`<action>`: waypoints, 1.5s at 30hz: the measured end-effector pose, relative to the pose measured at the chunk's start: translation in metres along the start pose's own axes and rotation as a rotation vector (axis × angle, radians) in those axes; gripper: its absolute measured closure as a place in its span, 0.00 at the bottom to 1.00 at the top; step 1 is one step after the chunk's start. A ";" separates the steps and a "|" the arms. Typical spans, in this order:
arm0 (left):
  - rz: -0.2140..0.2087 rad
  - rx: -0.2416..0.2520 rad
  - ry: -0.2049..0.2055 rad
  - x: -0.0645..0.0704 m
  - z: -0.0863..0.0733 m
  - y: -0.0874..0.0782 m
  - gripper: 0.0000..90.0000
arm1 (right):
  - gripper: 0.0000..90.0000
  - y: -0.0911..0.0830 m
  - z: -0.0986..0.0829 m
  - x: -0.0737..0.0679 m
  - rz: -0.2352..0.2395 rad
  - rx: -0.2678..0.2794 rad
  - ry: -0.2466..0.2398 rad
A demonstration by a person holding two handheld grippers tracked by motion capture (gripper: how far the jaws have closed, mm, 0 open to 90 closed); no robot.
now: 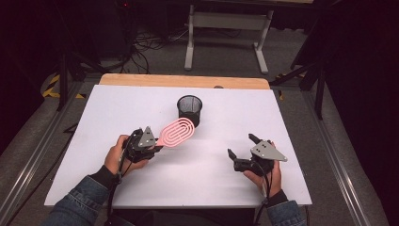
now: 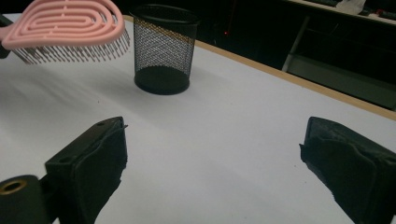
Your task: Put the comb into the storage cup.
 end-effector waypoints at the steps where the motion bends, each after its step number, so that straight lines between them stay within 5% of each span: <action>1: 0.000 0.000 0.000 0.000 0.000 0.000 0.78 | 0.08 0.000 0.002 0.000 0.000 0.006 0.004; 10: 0.041 0.136 -0.010 0.002 0.000 -0.009 0.78 | 0.08 -0.001 0.021 -0.002 0.036 0.086 0.072; 34: 0.102 0.317 -0.011 0.016 0.006 -0.017 0.78 | 0.06 0.031 0.064 -0.043 0.264 0.111 0.114; 45: 0.103 0.339 0.006 0.029 0.012 -0.010 0.78 | 0.06 0.035 0.072 -0.055 0.346 0.115 0.128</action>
Point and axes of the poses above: each handheld gripper's, and its own axes: y roughly forward along the jaws, z roughly out of its top, x roughly to its right, the point moved 2 cm from there along y, roughly forward along the jaws, and after that the axes turned 7 degrees about -x, right-handed, at the moved point
